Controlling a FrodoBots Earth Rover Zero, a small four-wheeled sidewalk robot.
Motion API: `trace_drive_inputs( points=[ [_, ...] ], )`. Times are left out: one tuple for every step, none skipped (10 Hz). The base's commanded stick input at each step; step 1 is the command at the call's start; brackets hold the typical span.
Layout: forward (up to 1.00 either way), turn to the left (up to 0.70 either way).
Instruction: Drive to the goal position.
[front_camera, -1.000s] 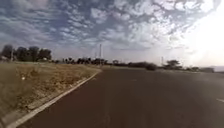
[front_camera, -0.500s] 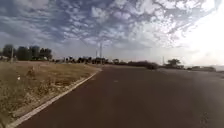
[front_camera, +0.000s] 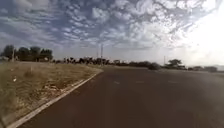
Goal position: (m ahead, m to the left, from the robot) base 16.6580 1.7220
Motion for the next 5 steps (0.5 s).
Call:
trace_drive_inputs(
  points=[
    [0.60,0.00],
    [0.60,-0.15],
    [0.60,-0.15],
    [0.60,-0.15],
    [0.60,-0.15]
  ],
)
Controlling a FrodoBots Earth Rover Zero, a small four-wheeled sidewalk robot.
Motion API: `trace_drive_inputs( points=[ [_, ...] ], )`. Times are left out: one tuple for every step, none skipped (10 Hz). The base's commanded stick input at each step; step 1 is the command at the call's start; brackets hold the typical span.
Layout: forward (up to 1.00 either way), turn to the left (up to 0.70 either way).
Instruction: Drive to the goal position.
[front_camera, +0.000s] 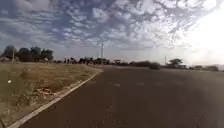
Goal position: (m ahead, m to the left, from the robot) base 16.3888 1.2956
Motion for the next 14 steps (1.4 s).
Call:
trace_drive_inputs(
  points=[
    [0.60,-0.07],
    [0.60,0.00],
    [0.60,0.00],
    [0.60,0.00],
    [0.60,0.00],
    [0.60,0.00],
    [0.60,0.00],
    [0.60,0.00],
    [0.60,0.00],
    [0.60,0.00],
    [0.60,0.00],
    [0.60,0.00],
    [0.60,0.00],
    [0.60,0.00]
  ],
)
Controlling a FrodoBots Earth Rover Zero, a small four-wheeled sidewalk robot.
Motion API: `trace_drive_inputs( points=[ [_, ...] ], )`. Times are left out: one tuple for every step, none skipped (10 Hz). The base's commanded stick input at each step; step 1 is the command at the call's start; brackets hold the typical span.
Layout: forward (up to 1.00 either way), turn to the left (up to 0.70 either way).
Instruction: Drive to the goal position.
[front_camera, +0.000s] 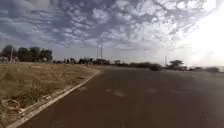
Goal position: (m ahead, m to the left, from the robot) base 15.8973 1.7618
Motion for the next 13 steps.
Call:
trace_drive_inputs(
  points=[
    [0.60,0.00],
    [0.60,0.00],
    [0.60,0.00],
    [0.60,0.00],
    [0.60,0.00],
    [0.60,0.00],
    [0.60,0.00],
    [0.60,0.00],
    [0.60,0.00],
    [0.60,0.00],
    [0.60,0.00],
    [0.60,0.00],
    [0.60,0.00]
  ],
)
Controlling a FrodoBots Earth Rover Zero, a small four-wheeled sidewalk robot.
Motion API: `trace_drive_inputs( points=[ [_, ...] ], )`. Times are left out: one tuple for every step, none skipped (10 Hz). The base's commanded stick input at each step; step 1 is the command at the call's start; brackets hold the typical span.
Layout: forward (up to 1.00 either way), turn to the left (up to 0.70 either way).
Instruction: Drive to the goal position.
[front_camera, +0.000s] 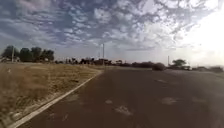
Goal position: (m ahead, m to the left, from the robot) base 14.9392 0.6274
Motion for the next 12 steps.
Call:
trace_drive_inputs(
  points=[
    [0.60,0.00],
    [0.60,0.00],
    [0.60,0.00],
    [0.60,-0.15],
    [0.60,-0.15],
    [0.60,-0.15],
    [0.60,-0.15],
    [0.60,-0.15],
    [0.60,-0.15],
    [0.60,-0.15],
    [0.60,-0.15],
    [0.60,-0.15]
  ],
)
